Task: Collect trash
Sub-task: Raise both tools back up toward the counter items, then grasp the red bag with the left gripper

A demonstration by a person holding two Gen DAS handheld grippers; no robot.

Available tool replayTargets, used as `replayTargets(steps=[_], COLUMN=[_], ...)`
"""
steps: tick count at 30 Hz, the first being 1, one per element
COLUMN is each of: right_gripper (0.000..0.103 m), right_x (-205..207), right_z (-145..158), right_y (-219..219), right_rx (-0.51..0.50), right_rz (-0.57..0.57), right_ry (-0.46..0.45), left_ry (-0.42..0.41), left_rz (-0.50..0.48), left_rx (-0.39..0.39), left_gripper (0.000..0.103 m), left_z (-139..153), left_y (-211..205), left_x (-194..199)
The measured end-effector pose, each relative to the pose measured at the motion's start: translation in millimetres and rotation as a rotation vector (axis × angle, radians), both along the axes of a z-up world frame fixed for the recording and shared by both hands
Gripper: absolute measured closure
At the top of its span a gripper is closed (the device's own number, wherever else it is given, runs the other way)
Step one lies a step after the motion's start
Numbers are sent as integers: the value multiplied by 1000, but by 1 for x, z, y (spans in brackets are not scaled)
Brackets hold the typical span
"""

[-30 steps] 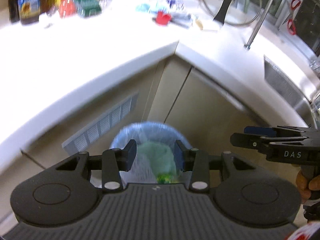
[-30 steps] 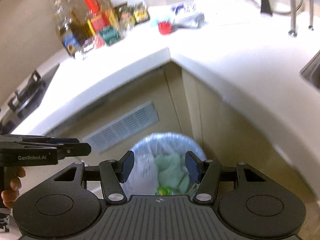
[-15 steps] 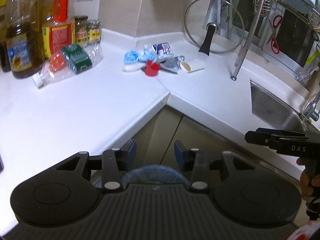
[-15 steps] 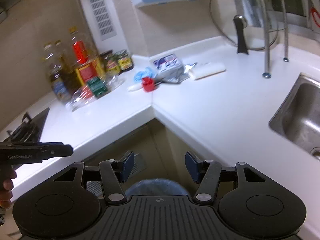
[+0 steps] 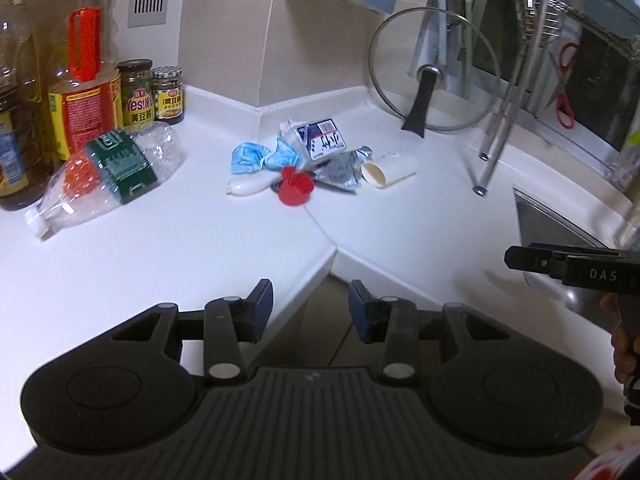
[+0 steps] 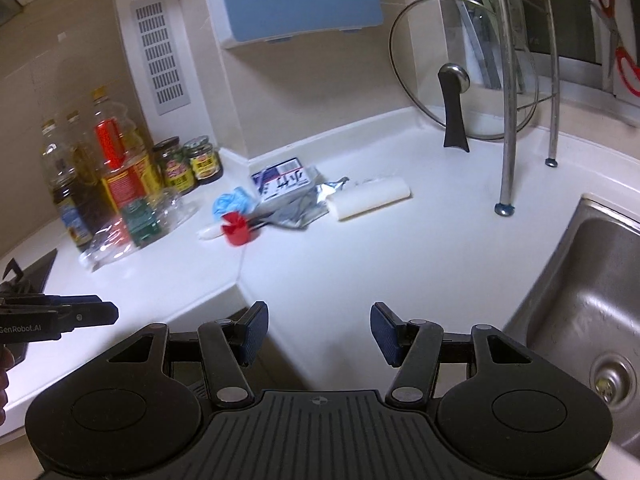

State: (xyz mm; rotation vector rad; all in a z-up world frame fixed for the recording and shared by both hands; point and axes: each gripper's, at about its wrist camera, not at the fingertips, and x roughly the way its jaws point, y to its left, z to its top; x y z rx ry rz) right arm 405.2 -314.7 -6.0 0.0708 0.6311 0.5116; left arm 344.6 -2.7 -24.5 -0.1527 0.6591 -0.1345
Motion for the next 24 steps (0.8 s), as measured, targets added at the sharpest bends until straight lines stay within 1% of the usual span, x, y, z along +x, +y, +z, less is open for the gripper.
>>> replayTargets(steps=[4, 6, 7, 8, 15, 18, 24], right_gripper=[46, 41, 35, 31, 30, 30, 30], right_x=[43, 64, 74, 84, 145, 163, 186], right_z=[-5, -7, -8, -9, -15, -18, -25], right_y=[-2, -4, -5, -7, -13, -13, -11], right_rx=[-7, -10, -10, -10, -2, 2, 5], right_rz=[27, 37, 41, 46, 66, 70, 78], right_ry=[17, 20, 21, 20, 26, 31, 46], left_ry=[9, 13, 18, 22, 39, 42, 35], left_rz=[39, 54, 63, 70, 120, 146, 193], left_rx=[4, 12, 18, 22, 58, 76, 112], left_gripper=[64, 62, 61, 59, 53, 50, 50], left_z=[-5, -8, -10, -12, -25, -31, -38], left_y=[-12, -18, -21, -24, -37, -40, -42], left_x=[36, 56, 66, 75, 133, 151, 176])
